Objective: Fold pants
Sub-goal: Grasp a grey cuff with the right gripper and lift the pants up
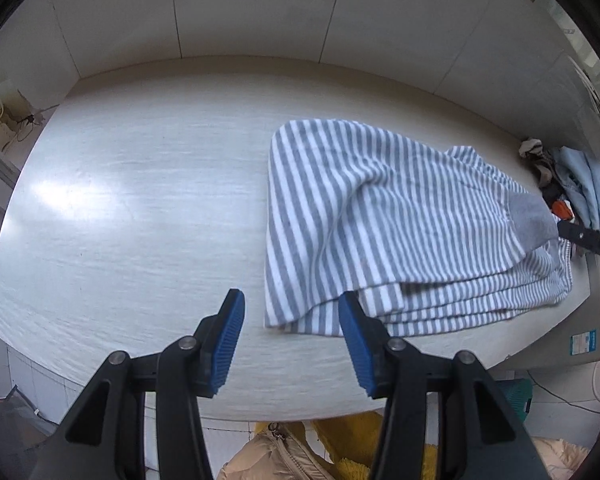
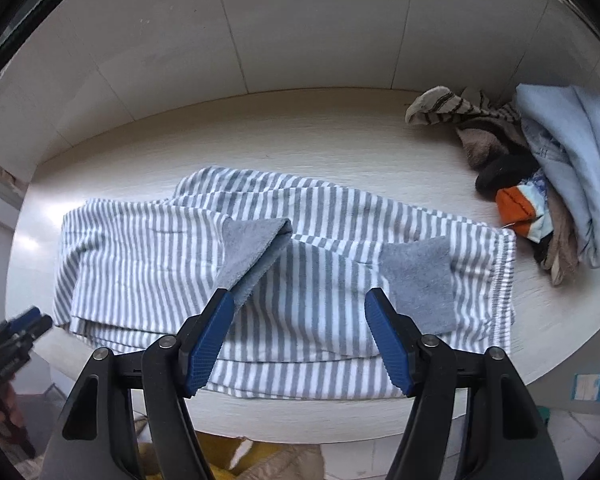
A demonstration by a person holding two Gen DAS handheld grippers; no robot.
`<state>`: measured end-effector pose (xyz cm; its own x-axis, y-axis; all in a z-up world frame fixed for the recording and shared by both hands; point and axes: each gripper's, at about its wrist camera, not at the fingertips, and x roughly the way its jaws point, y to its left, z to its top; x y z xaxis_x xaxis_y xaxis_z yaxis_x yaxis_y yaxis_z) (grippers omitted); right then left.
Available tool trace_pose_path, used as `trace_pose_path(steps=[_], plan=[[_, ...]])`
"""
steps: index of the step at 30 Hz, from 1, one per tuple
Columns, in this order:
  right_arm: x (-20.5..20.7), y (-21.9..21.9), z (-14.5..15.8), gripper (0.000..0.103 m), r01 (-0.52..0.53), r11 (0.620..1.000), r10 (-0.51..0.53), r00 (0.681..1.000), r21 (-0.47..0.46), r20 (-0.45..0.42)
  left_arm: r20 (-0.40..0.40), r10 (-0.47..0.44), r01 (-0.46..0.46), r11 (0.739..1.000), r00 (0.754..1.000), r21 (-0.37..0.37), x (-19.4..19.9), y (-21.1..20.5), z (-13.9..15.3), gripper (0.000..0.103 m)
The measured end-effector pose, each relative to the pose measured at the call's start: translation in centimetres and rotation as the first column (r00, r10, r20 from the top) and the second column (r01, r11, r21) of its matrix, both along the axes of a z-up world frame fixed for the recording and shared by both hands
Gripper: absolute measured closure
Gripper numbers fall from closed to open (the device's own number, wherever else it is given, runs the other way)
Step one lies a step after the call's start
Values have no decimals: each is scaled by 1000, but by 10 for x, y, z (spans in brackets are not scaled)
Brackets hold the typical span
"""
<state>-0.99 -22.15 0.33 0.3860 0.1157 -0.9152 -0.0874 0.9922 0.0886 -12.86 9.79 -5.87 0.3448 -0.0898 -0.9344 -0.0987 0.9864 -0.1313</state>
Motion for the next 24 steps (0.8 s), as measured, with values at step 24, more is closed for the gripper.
trace_pose_path(steps=[24], plan=[[34,2,-39,34,-98,995,97,990,-2,-107,-10,-48,48,999,999,5,11,-64,-18,52]])
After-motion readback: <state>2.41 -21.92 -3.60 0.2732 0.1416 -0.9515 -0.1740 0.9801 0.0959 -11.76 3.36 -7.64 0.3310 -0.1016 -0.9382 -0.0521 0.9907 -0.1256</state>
